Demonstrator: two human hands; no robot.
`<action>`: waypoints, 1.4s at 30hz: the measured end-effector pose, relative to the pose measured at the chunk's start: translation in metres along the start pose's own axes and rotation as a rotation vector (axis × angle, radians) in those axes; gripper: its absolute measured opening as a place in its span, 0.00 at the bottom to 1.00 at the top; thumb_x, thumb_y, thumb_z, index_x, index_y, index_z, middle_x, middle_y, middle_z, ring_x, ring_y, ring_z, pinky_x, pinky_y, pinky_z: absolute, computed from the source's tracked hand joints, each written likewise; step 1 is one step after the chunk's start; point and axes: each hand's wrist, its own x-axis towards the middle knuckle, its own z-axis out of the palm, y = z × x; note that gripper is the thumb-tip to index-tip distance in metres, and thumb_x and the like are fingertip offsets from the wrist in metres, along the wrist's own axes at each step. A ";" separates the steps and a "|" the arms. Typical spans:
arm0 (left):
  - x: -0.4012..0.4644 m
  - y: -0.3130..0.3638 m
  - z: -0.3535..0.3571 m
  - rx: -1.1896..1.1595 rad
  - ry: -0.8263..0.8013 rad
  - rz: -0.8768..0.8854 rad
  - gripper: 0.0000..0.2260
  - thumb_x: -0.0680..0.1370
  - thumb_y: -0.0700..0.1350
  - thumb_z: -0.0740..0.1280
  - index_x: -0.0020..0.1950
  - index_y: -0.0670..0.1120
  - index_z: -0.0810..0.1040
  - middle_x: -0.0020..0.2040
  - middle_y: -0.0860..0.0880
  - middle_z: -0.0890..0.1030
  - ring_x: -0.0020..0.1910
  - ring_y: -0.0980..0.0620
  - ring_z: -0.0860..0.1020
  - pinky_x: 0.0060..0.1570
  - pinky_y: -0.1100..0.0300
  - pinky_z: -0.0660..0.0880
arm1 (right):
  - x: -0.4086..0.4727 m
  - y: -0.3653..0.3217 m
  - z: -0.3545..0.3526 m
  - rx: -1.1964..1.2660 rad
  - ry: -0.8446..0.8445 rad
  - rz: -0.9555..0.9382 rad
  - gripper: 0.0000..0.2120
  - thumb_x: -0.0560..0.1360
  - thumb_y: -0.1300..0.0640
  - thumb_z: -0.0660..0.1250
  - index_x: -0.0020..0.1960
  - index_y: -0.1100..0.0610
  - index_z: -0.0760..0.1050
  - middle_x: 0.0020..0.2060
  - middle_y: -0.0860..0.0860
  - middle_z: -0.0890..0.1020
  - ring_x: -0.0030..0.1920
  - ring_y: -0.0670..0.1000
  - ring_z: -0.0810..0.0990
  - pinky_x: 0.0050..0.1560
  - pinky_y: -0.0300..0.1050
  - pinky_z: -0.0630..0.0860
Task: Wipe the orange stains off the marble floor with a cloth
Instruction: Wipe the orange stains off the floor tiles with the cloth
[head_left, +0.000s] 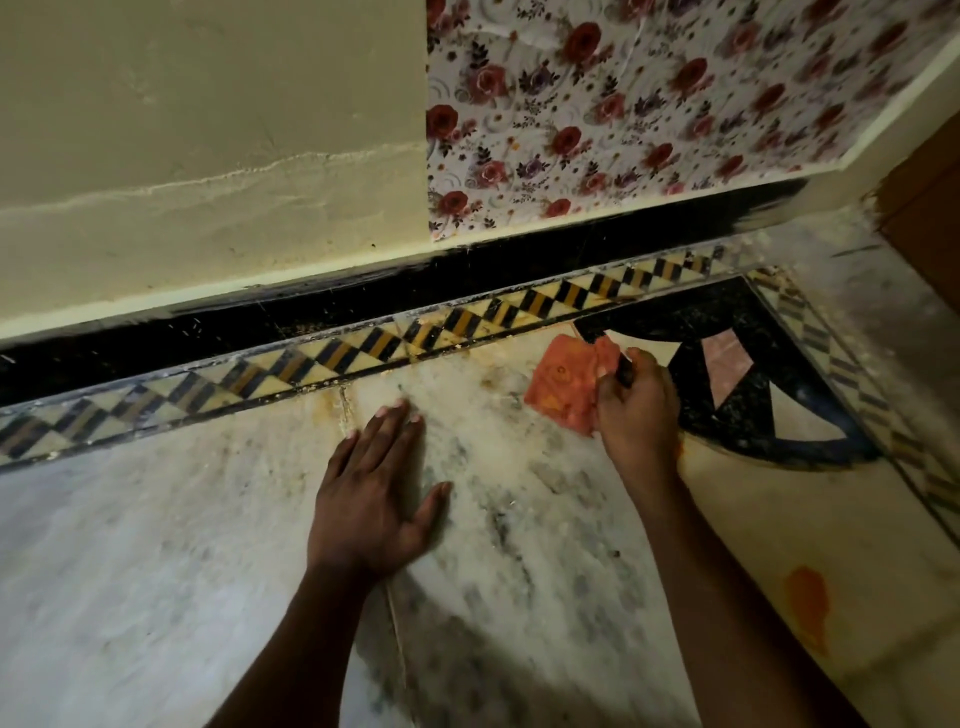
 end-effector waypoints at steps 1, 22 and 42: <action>0.000 0.000 0.000 0.004 -0.004 0.000 0.37 0.82 0.69 0.56 0.87 0.53 0.56 0.88 0.53 0.54 0.87 0.53 0.53 0.84 0.47 0.56 | -0.003 0.004 0.000 -0.059 0.071 -0.033 0.19 0.82 0.61 0.64 0.73 0.60 0.73 0.69 0.62 0.75 0.69 0.65 0.73 0.65 0.59 0.75; 0.002 -0.003 0.003 0.012 -0.035 0.006 0.38 0.82 0.70 0.55 0.87 0.54 0.54 0.88 0.54 0.51 0.87 0.53 0.50 0.84 0.47 0.55 | 0.028 0.033 0.025 -0.674 -0.207 -0.154 0.32 0.83 0.36 0.43 0.85 0.40 0.41 0.87 0.53 0.43 0.86 0.62 0.43 0.84 0.65 0.48; 0.003 -0.001 0.000 0.005 -0.018 -0.006 0.37 0.81 0.69 0.56 0.87 0.52 0.59 0.88 0.53 0.55 0.87 0.52 0.54 0.83 0.45 0.59 | 0.038 0.038 0.037 -0.516 0.022 0.156 0.35 0.81 0.38 0.42 0.86 0.46 0.50 0.86 0.60 0.50 0.85 0.66 0.47 0.83 0.65 0.46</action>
